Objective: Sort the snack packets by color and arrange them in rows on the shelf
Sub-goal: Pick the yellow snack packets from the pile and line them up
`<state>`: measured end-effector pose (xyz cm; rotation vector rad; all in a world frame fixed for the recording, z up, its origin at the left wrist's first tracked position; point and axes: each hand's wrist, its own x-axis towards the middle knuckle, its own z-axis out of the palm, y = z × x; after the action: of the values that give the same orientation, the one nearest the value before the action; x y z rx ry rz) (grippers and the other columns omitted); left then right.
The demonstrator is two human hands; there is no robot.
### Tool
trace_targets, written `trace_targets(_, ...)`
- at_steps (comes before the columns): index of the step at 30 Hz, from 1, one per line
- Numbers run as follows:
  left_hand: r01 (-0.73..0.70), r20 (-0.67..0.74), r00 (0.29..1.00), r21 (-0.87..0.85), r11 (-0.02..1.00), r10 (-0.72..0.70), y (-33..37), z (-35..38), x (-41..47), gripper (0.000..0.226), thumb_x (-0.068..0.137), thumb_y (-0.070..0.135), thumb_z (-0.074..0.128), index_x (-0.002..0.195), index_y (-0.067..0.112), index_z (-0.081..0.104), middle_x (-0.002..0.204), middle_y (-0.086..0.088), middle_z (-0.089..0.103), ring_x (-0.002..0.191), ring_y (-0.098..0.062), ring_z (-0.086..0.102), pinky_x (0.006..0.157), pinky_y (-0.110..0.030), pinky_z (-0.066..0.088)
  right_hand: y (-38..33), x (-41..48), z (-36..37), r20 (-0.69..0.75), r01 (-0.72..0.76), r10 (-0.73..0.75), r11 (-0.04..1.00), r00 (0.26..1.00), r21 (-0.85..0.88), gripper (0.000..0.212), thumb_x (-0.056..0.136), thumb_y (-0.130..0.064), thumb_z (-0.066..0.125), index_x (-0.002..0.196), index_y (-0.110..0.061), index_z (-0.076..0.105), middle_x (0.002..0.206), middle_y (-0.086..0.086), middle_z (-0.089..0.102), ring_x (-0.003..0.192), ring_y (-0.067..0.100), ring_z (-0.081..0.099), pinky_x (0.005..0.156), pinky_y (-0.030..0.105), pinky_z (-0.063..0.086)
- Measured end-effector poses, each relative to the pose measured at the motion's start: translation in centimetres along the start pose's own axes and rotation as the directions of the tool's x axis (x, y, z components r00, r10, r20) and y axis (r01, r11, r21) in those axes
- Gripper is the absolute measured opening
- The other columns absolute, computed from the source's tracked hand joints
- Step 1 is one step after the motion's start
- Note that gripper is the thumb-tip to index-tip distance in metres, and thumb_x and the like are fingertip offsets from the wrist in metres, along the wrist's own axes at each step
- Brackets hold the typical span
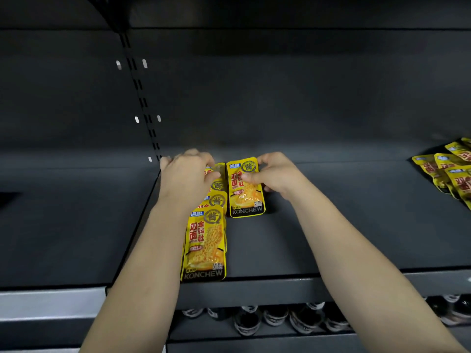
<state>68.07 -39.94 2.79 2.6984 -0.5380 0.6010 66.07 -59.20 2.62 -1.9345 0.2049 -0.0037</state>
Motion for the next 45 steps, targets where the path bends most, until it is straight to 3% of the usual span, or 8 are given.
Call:
trace_targets(4,-0.021,0.02,1.0,0.1,0.995,0.019,0.9,0.2,0.1,0.026,0.09,0.043,0.061,0.111,0.028,0.063,0.11,0.003,0.059,0.109,-0.023,0.055,0.091,-0.038,0.025,0.4,0.3,0.4,-0.019,-0.026,0.025,0.998,0.999,-0.065,0.018,0.079,-0.015,0.079,0.086,-0.015,0.063,0.065,-0.005,0.06,0.055,0.006,0.056,0.04,0.015,0.036)
trace_targets(9,-0.026,0.032,0.999,0.117,0.993,0.022,1.2,0.5,0.0,0.027,0.089,0.044,0.062,0.112,0.029,0.063,0.111,0.003,0.059,0.111,-0.022,0.053,0.09,-0.038,0.024,0.7,0.5,0.8,-0.052,-0.062,0.055,0.99,0.997,-0.127,0.029,0.076,-0.02,0.082,0.097,-0.007,0.066,0.073,-0.001,0.063,0.069,0.016,0.061,0.053,0.024,0.044)
trace_targets(16,-0.018,0.045,0.999,0.103,0.994,0.013,1.2,0.2,0.0,0.025,0.089,0.042,0.062,0.111,0.03,0.064,0.11,0.004,0.059,0.11,-0.022,0.054,0.09,-0.036,0.022,0.9,0.8,1.2,-0.099,-0.046,0.022,0.967,0.995,-0.251,0.044,0.067,-0.029,0.087,0.088,0.002,0.065,0.073,0.005,0.064,0.068,0.02,0.058,0.064,0.036,0.048)
trace_targets(23,-0.022,0.047,0.999,0.083,0.996,0.018,1.3,0.2,0.0,0.025,0.089,0.041,0.063,0.112,0.03,0.064,0.111,0.003,0.059,0.111,-0.022,0.054,0.091,-0.037,0.023,0.5,0.2,0.9,-0.072,-0.047,0.019,0.907,0.997,-0.418,0.03,0.073,-0.035,0.083,0.069,-0.019,0.059,0.076,-0.003,0.063,0.076,0.015,0.06,0.058,0.026,0.04)
trace_targets(32,-0.057,0.065,0.996,0.052,0.997,0.054,1.7,0.4,0.1,0.025,0.09,0.044,0.06,0.111,0.031,0.063,0.108,0.005,0.061,0.104,-0.021,0.059,0.093,-0.039,0.027,0.7,0.1,0.7,-0.143,-0.057,-0.002,0.911,0.99,-0.409,0.057,0.067,-0.034,0.087,0.103,-0.015,0.048,0.098,-0.001,0.056,0.09,0.019,0.055,0.07,0.029,0.04)
trace_targets(37,-0.045,0.024,0.999,0.018,0.999,0.045,1.8,1.0,0.3,0.021,0.088,0.042,0.062,0.106,0.03,0.064,0.103,0.005,0.067,0.1,-0.02,0.064,0.09,-0.038,0.028,1.2,0.2,0.2,-0.132,0.043,-0.106,0.91,0.986,-0.413,0.043,0.069,-0.037,0.084,0.09,-0.02,0.052,0.087,-0.005,0.056,0.084,0.016,0.054,0.068,0.025,0.037)
trace_targets(41,-0.037,0.009,0.999,-0.006,0.999,0.037,1.4,0.8,0.2,0.021,0.087,0.041,0.065,0.104,0.029,0.065,0.102,0.005,0.069,0.097,-0.022,0.065,0.09,-0.038,0.03,1.3,0.5,0.9,-0.129,0.1,-0.18,0.879,0.975,-0.467,0.03,0.083,-0.04,0.071,0.099,-0.024,0.052,0.09,-0.002,0.057,0.086,0.019,0.056,0.073,0.03,0.045)
trace_targets(45,-0.052,0.026,0.998,-0.022,0.998,0.052,1.9,0.5,0.1,0.021,0.087,0.039,0.065,0.106,0.029,0.065,0.1,0.007,0.069,0.097,-0.02,0.065,0.09,-0.037,0.03,0.9,0.1,-0.2,-0.08,0.171,-0.247,0.837,0.966,-0.52,0.016,0.09,-0.034,0.063,0.101,-0.023,0.058,0.072,-0.008,0.054,0.076,0.017,0.054,0.066,0.029,0.041)
